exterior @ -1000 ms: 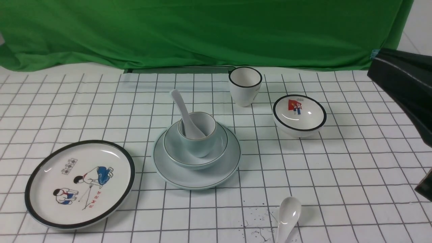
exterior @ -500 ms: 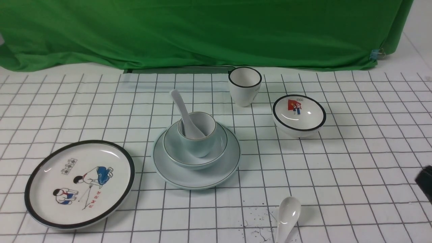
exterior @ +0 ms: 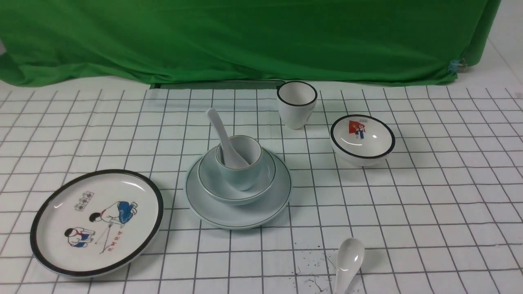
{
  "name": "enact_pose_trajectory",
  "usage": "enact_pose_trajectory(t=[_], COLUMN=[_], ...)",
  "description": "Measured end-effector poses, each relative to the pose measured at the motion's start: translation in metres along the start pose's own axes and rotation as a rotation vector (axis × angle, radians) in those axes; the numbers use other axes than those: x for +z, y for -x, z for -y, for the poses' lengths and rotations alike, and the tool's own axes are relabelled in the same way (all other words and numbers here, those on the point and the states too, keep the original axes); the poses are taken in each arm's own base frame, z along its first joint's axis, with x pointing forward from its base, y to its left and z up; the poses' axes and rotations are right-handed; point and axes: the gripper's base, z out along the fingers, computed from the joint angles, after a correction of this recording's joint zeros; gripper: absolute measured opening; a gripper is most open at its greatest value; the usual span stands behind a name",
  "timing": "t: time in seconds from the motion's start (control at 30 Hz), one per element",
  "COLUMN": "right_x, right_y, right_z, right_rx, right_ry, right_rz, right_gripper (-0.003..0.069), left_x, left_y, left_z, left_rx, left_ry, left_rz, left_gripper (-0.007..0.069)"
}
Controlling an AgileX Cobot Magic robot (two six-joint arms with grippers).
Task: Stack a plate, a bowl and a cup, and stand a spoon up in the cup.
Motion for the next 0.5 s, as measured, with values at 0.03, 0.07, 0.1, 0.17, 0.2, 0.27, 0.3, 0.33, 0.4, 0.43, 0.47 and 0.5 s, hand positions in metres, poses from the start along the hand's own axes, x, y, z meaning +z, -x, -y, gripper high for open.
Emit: enact_pose_trajectory(t=[0.03,0.07,0.1,0.17,0.2,0.27,0.3,0.33,0.4,0.43,0.47,0.5], right_x=[-0.0001,-0.0001,-0.0002,-0.0003,-0.0003,-0.0003,-0.0004,-0.0004,-0.0004,-0.0004,-0.0004,-0.0004], right_y=[-0.0002,-0.0008,-0.0028,-0.0046,-0.0048,-0.0055,-0.0058,-0.006,-0.0062,-0.0062,-0.0062,-0.0062], right_z=[0.0001,0.0001,0.0002,0.0003,0.0004,0.0004,0.0004,0.0004,0.0004,0.0004,0.0004,0.0004], right_rx=[-0.001,-0.002,-0.002,-0.006,-0.007,-0.009,-0.009,-0.009,-0.008,-0.008,-0.008,-0.008], right_ry=[-0.001,-0.001,-0.002,-0.003,-0.003,-0.004,-0.004,-0.004,-0.004,-0.004,-0.004,-0.004], right_rz=[-0.001,-0.008,-0.03,-0.05,-0.052,-0.059,-0.063,-0.065,-0.067,-0.067,-0.067,-0.067], right_gripper=[0.001,0.001,0.001,0.001,0.001,0.001,0.001,0.001,0.001,0.001,0.001,0.001], left_x=[0.0,0.0,0.0,0.0,0.0,0.0,0.0,0.0,0.0,0.0,0.0,0.0], left_y=[0.0,0.0,0.0,-0.0001,-0.0001,-0.0003,-0.0003,-0.0003,-0.0003,-0.0003,-0.0003,-0.0003], left_z=[0.0,0.0,0.0,0.0,0.0,0.0,0.0,0.0,0.0,0.0,0.0,0.0], left_rx=[0.0,0.0,0.0,0.001,0.001,0.001,0.001,0.001,0.001,0.001,0.001,0.001], left_ry=[0.0,0.0,0.0,0.0,0.0,0.0,0.0,0.0,0.0,0.0,0.0,0.0], left_rz=[0.0,0.0,0.0,-0.001,-0.001,-0.003,-0.003,-0.003,-0.003,-0.003,-0.003,-0.003], left_gripper=[-0.003,-0.003,-0.003,-0.003,-0.003,-0.003,-0.003,-0.003,-0.003,-0.003,-0.003,-0.003])
